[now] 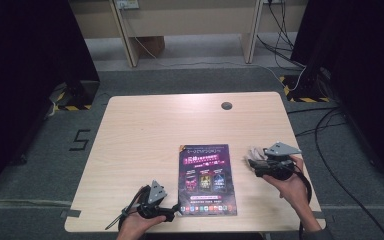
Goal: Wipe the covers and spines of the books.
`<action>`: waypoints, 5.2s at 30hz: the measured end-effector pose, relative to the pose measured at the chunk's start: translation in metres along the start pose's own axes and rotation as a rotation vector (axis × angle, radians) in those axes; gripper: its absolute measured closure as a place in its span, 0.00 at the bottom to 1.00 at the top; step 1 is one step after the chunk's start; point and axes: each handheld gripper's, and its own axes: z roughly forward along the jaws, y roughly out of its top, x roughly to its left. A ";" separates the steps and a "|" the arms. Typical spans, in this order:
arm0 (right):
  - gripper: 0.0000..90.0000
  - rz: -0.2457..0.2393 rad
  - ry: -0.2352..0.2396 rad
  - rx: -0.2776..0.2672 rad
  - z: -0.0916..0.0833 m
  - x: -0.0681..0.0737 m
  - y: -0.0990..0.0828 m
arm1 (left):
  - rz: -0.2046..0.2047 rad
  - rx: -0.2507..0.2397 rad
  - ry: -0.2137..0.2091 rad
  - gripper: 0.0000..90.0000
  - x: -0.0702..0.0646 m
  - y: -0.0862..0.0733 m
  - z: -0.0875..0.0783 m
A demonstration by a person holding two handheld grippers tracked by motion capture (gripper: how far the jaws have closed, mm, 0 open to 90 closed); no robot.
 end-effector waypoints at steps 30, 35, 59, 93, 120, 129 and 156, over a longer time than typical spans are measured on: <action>0.58 0.071 -0.008 0.227 0.035 -0.029 -0.043 | -0.004 0.025 0.002 0.19 0.001 -0.001 0.005; 0.75 0.054 0.006 0.230 0.037 -0.030 -0.043 | -0.020 0.010 -0.005 0.19 -0.003 0.002 0.011; 0.86 -0.021 0.050 0.039 0.016 -0.003 0.011 | 0.031 0.044 -0.078 0.29 -0.022 0.014 0.031; 0.79 -0.184 0.157 0.181 0.109 0.068 0.021 | 0.082 0.015 -0.098 0.27 -0.041 0.008 0.028; 0.80 -0.175 0.187 0.176 0.111 0.074 0.022 | 0.077 0.008 -0.107 0.27 -0.039 0.007 0.028; 0.75 -0.154 0.065 0.174 0.115 0.054 0.022 | 0.072 0.008 -0.109 0.27 -0.039 0.007 0.028; 0.76 -0.204 0.187 0.148 0.120 0.105 0.028 | 0.066 0.010 -0.116 0.27 -0.039 0.007 0.029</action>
